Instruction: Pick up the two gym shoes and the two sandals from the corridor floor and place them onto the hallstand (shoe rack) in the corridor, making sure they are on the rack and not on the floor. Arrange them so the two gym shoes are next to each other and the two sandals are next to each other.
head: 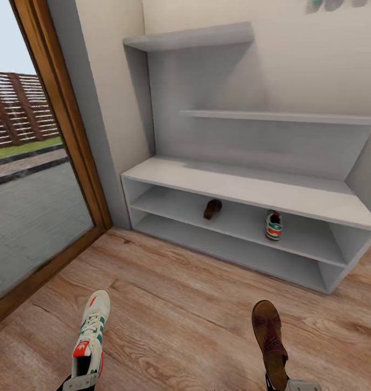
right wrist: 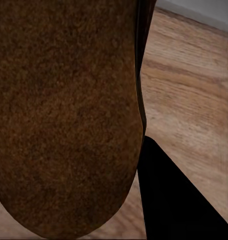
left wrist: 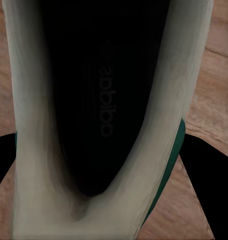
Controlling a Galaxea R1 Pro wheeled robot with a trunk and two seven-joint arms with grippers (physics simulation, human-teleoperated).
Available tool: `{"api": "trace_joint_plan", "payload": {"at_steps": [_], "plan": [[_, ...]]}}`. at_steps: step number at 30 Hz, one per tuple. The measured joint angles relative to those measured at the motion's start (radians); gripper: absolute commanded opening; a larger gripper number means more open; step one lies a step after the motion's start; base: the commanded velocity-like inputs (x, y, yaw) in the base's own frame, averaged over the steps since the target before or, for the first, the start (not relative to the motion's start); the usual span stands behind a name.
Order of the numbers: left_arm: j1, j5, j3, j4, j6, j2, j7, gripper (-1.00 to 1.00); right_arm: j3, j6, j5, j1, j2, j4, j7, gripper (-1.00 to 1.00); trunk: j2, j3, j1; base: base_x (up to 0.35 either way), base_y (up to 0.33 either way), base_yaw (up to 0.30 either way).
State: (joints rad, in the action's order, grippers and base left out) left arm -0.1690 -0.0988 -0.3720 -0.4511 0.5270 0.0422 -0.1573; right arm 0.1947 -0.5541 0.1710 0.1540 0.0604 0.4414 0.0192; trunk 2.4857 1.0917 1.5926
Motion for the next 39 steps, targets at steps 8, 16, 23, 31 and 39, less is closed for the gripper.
{"api": "trace_joint_plan", "payload": {"at_steps": [8,16,23,31,39], "plan": [[0.000,0.000,0.000,0.000,0.000,0.000,0.000,-1.00,0.000,0.000,0.000,0.000,0.000,0.000,0.000,-1.00,0.000,0.000,0.000,0.000,0.000,-0.263],[0.000,0.000,0.000,0.000,0.000,0.000,0.000,-1.00,0.000,0.000,0.000,0.000,0.000,0.000,0.000,-1.00,0.000,0.000,0.000,0.000,0.000,-0.263],[0.000,0.000,0.000,0.000,0.000,0.000,0.000,-1.00,0.000,0.000,0.000,0.000,0.000,0.000,0.000,-1.00,0.000,0.000,0.000,0.000,0.000,-0.263],[0.000,0.000,0.000,0.000,0.000,0.000,0.000,-1.00,0.000,0.000,0.000,0.000,0.000,0.000,0.000,-1.00,0.000,0.000,0.000,0.004,0.010,-0.263],[0.000,0.000,0.001,-0.001,0.000,0.000,-0.001,-1.00,0.000,0.000,0.000,0.000,0.000,0.000,0.000,-1.00,0.000,0.000,0.000,0.024,0.249,-0.263]]}}
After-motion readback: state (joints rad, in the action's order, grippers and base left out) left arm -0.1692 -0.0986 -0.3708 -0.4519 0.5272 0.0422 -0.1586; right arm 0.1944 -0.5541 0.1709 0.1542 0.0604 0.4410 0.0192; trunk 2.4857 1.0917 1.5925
